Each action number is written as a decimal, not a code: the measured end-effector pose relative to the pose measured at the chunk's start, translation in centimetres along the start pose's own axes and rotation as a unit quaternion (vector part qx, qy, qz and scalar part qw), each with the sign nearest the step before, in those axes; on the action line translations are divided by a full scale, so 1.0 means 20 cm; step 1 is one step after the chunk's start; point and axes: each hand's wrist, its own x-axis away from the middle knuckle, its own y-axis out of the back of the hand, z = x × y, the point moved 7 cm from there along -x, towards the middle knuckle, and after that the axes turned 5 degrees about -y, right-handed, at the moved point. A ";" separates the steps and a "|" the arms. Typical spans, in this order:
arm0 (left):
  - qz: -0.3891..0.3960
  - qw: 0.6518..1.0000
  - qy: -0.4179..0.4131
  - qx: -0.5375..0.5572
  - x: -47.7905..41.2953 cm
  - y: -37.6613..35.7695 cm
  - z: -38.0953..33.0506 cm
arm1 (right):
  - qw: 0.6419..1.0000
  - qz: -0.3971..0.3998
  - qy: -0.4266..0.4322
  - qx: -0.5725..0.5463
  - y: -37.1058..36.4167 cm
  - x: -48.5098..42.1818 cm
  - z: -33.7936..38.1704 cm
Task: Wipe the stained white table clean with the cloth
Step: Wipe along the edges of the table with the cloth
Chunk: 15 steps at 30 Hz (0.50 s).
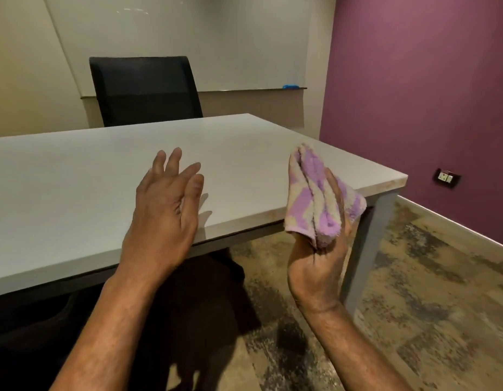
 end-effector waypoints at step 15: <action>0.017 0.994 0.059 0.087 0.01 0.06 0.06 | 0.964 0.132 0.151 0.173 -0.37 0.32 0.15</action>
